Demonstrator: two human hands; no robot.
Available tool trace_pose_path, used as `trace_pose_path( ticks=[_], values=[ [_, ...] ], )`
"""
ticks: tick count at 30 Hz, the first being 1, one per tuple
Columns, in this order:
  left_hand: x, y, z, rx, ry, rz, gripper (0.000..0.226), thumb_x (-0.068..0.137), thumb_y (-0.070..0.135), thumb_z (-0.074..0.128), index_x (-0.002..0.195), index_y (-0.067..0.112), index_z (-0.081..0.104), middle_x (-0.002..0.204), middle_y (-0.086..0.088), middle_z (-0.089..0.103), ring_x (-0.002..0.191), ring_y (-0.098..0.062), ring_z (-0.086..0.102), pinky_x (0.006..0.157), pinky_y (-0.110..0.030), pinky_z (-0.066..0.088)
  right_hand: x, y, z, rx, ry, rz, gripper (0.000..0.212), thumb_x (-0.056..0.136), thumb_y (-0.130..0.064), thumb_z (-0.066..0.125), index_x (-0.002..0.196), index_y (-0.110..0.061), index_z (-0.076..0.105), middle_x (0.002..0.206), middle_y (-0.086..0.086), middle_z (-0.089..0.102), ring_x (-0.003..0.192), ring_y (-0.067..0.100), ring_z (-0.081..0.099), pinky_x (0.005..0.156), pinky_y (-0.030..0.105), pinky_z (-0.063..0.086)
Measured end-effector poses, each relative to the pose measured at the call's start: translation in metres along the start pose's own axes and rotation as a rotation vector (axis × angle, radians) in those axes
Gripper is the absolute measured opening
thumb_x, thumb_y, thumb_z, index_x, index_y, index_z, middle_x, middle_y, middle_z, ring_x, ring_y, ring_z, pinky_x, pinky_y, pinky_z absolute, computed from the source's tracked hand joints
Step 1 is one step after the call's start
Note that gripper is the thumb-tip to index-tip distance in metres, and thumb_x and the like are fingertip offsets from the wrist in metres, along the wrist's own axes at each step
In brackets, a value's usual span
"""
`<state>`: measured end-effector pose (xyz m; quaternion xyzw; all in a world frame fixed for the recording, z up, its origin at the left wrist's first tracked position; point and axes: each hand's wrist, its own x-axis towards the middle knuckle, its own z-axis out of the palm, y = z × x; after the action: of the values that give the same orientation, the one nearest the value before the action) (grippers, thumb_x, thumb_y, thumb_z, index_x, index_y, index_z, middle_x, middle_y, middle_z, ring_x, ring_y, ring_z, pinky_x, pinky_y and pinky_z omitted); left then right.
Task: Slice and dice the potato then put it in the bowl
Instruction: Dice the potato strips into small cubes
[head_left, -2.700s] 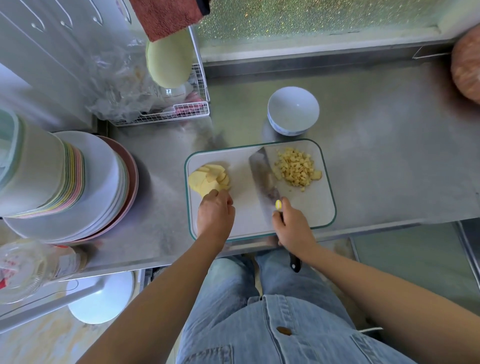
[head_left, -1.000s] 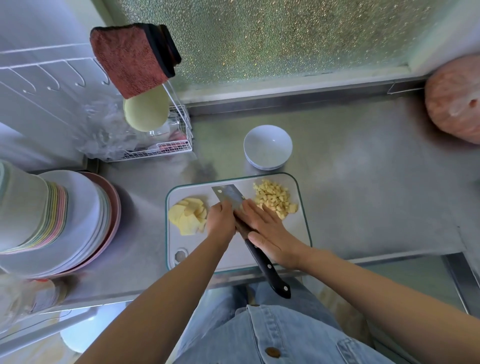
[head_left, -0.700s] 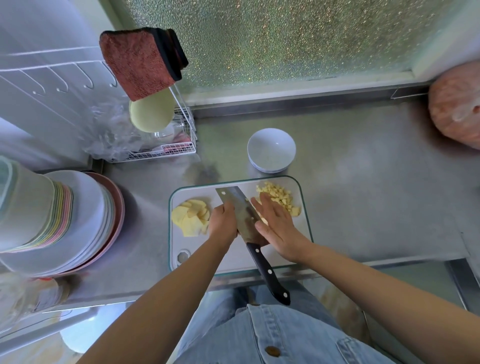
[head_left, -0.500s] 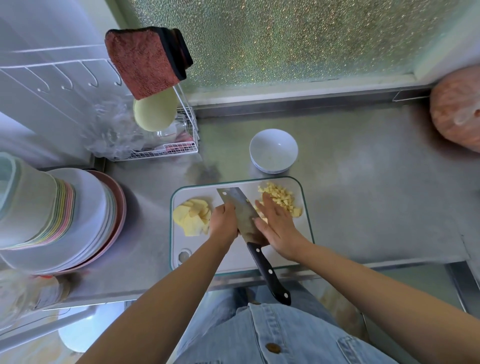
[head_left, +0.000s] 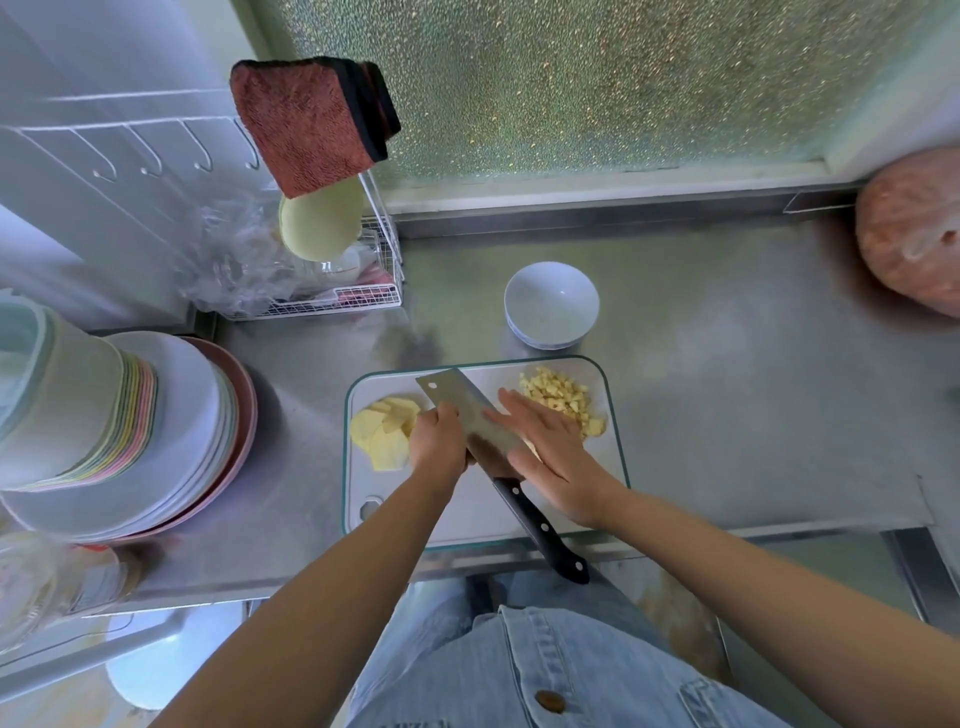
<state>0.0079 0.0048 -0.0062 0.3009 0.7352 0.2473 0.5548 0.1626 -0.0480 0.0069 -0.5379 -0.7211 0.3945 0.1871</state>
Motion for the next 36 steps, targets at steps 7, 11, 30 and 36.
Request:
trace_pose_path(
  ticks=[7, 11, 30, 36],
  values=[
    [-0.005, 0.004, -0.002, -0.03, 0.005, -0.002, 0.032, 0.097, 0.021, 0.032, 0.075, 0.005, 0.05, 0.06, -0.01, 0.048, 0.046, -0.019, 0.042, 0.044, -0.024, 0.033, -0.011, 0.017, 0.004, -0.021, 0.03, 0.254, 0.066, 0.091, -0.046, 0.025, 0.151, -0.019, 0.02, 0.158, -0.004, 0.017, 0.146, 0.009, 0.004, 0.117, 0.033, 0.004],
    [-0.008, 0.006, -0.002, 0.001, 0.002, 0.021, 0.034, 0.096, 0.021, 0.032, 0.071, 0.006, 0.05, 0.058, -0.01, 0.048, 0.045, -0.021, 0.044, 0.047, -0.024, 0.035, -0.011, 0.005, 0.004, -0.003, 0.022, 0.089, 0.055, 0.093, -0.049, 0.027, 0.146, -0.035, 0.022, 0.155, -0.012, 0.025, 0.144, 0.002, 0.006, 0.114, 0.029, 0.004],
    [-0.005, 0.001, -0.028, 0.061, 0.042, 0.103, 0.044, 0.1, 0.028, 0.03, 0.064, 0.009, 0.048, 0.054, -0.009, 0.05, 0.046, -0.022, 0.045, 0.053, -0.029, 0.036, -0.002, -0.032, 0.018, -0.271, 0.184, 0.181, 0.072, 0.081, -0.069, 0.02, 0.14, -0.032, 0.038, 0.135, -0.005, 0.042, 0.131, 0.018, 0.028, 0.099, 0.035, 0.016],
    [-0.006, -0.001, -0.039, 0.006, 0.018, 0.105, 0.038, 0.099, 0.026, 0.032, 0.074, 0.006, 0.054, 0.056, -0.01, 0.056, 0.051, -0.023, 0.048, 0.051, -0.029, 0.036, -0.001, -0.049, 0.038, -0.395, -0.047, 0.266, 0.071, 0.089, -0.05, 0.049, 0.146, -0.022, 0.018, 0.088, 0.0, 0.058, 0.082, 0.022, 0.057, 0.072, 0.032, 0.038]
  ],
)
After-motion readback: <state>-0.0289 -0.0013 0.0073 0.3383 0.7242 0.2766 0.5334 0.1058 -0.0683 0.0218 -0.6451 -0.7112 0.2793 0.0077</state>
